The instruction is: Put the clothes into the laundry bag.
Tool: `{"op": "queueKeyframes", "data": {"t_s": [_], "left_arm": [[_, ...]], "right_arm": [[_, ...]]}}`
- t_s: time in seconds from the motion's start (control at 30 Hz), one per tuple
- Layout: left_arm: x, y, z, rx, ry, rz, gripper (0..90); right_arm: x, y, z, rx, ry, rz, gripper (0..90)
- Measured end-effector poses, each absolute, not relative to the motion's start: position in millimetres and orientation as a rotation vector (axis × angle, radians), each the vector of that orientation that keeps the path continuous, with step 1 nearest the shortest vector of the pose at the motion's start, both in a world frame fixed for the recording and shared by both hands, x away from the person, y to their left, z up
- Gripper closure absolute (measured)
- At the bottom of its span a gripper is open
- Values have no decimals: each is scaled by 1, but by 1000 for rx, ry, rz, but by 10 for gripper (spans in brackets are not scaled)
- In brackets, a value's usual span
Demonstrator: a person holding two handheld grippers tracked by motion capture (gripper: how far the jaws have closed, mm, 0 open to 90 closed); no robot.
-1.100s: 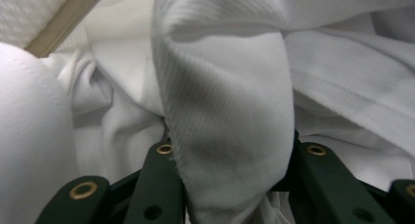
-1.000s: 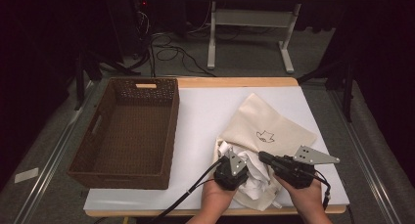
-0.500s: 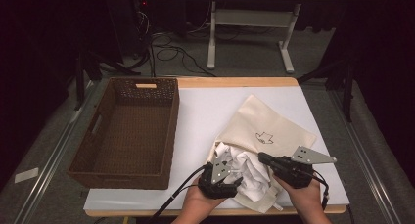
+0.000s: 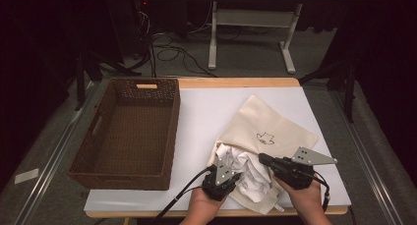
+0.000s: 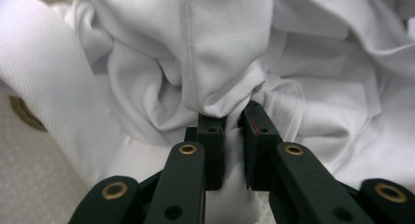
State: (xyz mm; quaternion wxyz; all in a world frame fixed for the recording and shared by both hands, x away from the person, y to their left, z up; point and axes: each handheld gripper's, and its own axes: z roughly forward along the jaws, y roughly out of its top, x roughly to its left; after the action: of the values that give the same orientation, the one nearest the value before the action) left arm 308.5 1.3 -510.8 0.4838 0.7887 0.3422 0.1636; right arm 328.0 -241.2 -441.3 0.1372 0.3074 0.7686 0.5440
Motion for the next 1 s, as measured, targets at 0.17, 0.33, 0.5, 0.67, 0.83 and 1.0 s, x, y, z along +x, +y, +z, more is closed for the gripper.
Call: {"op": "queueKeyframes", "data": {"t_s": [0.17, 0.33, 0.5, 0.67, 0.83, 1.0], "left_arm": [[309, -7, -502, 1922, 807, 428, 800], [314, -18, -505, 1941, 817, 434, 798], [321, -32, -507, 1967, 829, 435, 794], [329, -40, -510, 1967, 843, 430, 786], [328, -36, -510, 1937, 816, 410, 714], [316, -16, -505, 1914, 805, 356, 435]], "right_arm": [[329, -242, -441, 889, 2214, 1588, 897], [329, -242, -439, 886, 2211, 1589, 897], [328, -242, -439, 886, 2210, 1595, 897], [328, -242, -439, 885, 2210, 1602, 897], [329, -246, -439, 889, 2204, 1600, 897], [329, -247, -440, 903, 2201, 1606, 897]]}}
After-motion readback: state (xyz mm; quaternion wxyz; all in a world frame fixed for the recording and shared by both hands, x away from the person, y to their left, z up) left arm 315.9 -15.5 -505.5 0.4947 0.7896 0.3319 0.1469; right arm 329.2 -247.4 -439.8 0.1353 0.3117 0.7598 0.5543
